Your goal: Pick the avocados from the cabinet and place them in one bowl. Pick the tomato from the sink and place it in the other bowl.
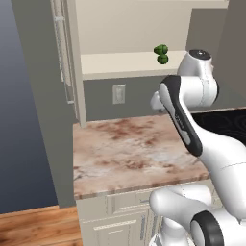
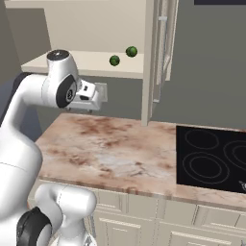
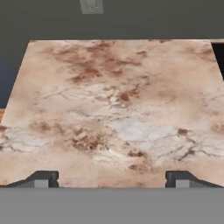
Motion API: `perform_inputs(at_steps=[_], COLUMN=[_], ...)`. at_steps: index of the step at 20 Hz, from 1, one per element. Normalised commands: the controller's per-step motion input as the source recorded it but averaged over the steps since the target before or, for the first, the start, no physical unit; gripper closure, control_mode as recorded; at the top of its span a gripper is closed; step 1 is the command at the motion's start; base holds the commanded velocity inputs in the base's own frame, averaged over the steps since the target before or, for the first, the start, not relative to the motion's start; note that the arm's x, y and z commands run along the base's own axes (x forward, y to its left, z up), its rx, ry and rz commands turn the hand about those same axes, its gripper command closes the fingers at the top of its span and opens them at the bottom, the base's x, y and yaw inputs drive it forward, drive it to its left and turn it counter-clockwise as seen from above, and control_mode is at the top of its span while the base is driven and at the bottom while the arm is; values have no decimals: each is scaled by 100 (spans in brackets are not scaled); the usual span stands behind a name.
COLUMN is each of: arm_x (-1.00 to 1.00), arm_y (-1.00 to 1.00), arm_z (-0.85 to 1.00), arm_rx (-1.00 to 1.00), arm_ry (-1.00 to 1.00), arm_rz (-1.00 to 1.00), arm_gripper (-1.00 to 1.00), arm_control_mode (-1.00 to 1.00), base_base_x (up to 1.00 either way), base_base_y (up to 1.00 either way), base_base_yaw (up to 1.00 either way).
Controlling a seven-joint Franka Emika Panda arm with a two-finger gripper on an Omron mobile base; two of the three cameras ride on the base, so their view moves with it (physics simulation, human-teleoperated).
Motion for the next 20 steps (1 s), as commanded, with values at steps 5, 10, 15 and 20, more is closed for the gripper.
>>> perform_inputs(at_steps=[5,10,15,20], arm_x=[0,0,0,4], arm_y=[-10,-9,-7,-3], arm_z=[42,23,12,8], arm_rx=[0,0,0,0], arm_ry=[-1,-8,-23,-39], arm_rz=[-4,-8,-3,0], arm_gripper=[-100,-100,-100,-100], arm_control_mode=[-100,-100,-100,-100], base_base_x=[0,0,0,0], base_base_y=[0,0,0,0], base_base_yaw=[0,0,0,0])
